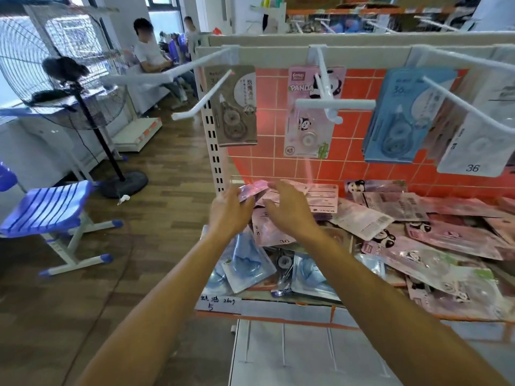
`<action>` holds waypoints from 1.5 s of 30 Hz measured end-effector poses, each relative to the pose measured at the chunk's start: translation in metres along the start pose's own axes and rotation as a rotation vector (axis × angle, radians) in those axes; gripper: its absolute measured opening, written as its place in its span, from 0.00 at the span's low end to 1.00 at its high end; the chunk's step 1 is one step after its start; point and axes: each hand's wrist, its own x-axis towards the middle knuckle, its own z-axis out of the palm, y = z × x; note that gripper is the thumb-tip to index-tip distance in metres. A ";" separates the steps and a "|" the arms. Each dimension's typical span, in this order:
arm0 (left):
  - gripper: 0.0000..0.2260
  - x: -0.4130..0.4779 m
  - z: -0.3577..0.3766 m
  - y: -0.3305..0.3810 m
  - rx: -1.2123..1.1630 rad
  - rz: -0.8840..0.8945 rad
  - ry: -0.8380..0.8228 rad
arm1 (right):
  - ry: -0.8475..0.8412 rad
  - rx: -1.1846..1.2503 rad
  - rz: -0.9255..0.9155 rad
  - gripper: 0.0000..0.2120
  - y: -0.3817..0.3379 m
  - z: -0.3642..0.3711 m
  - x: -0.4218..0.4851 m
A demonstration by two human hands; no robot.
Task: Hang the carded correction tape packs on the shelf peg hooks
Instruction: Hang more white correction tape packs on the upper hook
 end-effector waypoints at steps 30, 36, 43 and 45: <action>0.26 -0.119 0.013 0.033 -0.922 -0.235 -0.096 | 0.607 0.202 -0.288 0.11 0.062 -0.033 -0.117; 0.14 -0.140 0.015 0.058 -1.254 -0.167 -0.208 | 0.641 0.279 -0.313 0.10 0.078 -0.043 -0.142; 0.11 -0.149 0.033 0.103 -1.288 -0.132 -0.338 | 0.679 0.238 -0.327 0.14 0.093 -0.062 -0.157; 0.11 -0.150 0.042 0.119 -1.313 -0.146 -0.380 | 0.687 0.244 -0.309 0.16 0.099 -0.071 -0.160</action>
